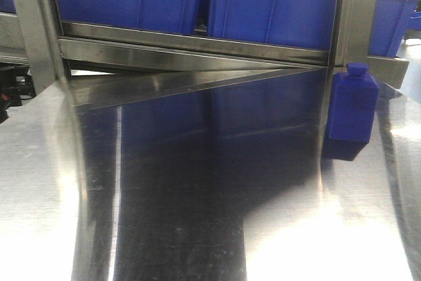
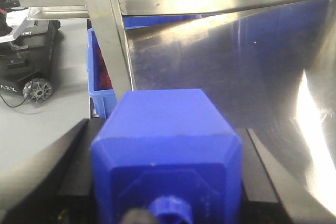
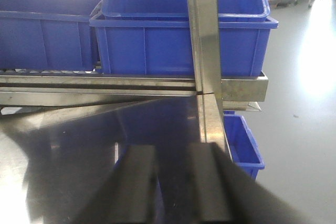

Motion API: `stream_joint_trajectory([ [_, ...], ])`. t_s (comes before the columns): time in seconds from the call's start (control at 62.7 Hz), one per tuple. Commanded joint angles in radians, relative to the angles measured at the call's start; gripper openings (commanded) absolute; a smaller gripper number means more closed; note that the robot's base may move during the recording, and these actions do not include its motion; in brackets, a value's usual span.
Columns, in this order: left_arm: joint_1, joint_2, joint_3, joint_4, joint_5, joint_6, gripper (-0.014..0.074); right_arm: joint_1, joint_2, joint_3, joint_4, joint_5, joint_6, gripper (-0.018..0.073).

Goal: Pick and sort blue part to right shelf

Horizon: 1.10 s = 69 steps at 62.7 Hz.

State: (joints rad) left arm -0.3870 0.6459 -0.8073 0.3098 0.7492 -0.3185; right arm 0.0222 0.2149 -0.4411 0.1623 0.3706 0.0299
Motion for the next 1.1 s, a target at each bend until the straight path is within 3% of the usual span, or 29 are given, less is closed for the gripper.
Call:
stream_joint_trajectory([
  [0.0,-0.007,-0.003,-0.027,0.019,-0.101,0.001,0.0333,0.012,0.124,-0.132,0.005,-0.031,-0.016,0.0516],
  [0.08,-0.007,-0.003,-0.027,0.019,-0.114,0.001,0.0333,0.020,0.206,-0.198,0.005,-0.021,-0.016,0.0595],
  [0.255,-0.007,-0.003,-0.027,0.019,-0.132,0.001,0.0333,0.024,0.330,-0.273,0.007,-0.016,-0.017,0.0603],
  [0.446,-0.007,-0.003,-0.027,0.015,-0.136,0.001,0.0333,0.024,0.529,-0.497,0.012,0.272,-0.017,0.0596],
  [0.622,-0.007,-0.003,-0.027,0.011,-0.136,0.001,0.0333,0.029,0.754,-0.709,0.018,0.518,-0.017,0.0492],
  [0.733,-0.007,-0.003,-0.027,0.001,-0.136,0.001,0.0333,0.079,0.867,-0.793,0.030,0.548,-0.015,0.0435],
  [0.877,-0.007,-0.003,-0.027,0.001,-0.136,0.001,0.0333,0.190,1.006,-0.871,0.017,0.555,0.068,0.0426],
  [1.084,-0.007,-0.003,-0.027,0.001,-0.136,0.001,0.0333,0.274,1.222,-0.956,-0.116,0.613,0.242,0.0429],
])
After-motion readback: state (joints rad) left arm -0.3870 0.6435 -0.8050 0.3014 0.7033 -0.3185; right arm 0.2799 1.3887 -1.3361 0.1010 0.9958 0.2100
